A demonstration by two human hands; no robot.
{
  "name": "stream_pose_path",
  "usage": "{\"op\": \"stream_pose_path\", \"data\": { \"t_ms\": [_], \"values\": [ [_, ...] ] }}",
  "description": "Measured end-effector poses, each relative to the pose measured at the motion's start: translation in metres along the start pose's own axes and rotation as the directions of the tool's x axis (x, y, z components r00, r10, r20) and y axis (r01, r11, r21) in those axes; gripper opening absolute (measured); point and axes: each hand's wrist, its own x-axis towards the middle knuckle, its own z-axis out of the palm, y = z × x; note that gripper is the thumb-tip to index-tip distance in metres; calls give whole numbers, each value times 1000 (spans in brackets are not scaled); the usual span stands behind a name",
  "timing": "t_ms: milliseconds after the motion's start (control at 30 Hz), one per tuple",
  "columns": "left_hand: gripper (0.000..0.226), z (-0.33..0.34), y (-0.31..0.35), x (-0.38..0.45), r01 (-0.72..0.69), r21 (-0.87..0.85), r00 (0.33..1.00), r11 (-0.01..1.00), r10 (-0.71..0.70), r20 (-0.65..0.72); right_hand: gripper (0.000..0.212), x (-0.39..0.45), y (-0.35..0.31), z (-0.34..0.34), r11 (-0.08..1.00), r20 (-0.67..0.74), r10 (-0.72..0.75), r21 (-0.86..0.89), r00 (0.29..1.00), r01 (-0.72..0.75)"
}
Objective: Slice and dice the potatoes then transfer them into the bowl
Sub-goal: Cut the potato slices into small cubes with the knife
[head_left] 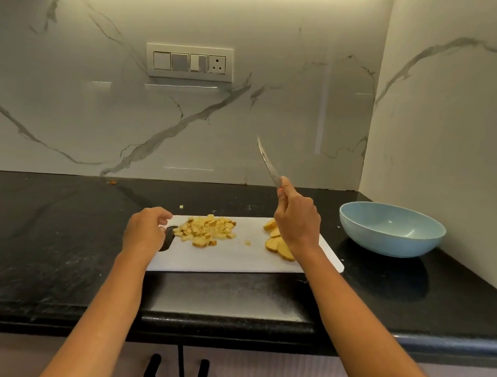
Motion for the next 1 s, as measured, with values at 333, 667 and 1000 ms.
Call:
{"op": "stream_pose_path", "data": {
  "t_ms": [333,667,1000],
  "values": [
    [20,8,7,4,7,36,997,999,-10,79,39,-1,1,1,1000,1,-23,-11,1000,23],
    [24,11,19,7,-53,-138,994,989,65,90,36,0,1,3,999,3,-28,-19,1000,28],
    [28,9,11,11,11,18,987,1000,-14,157,36,0,2,4,999,6,-32,-8,999,32]
  ]
}}
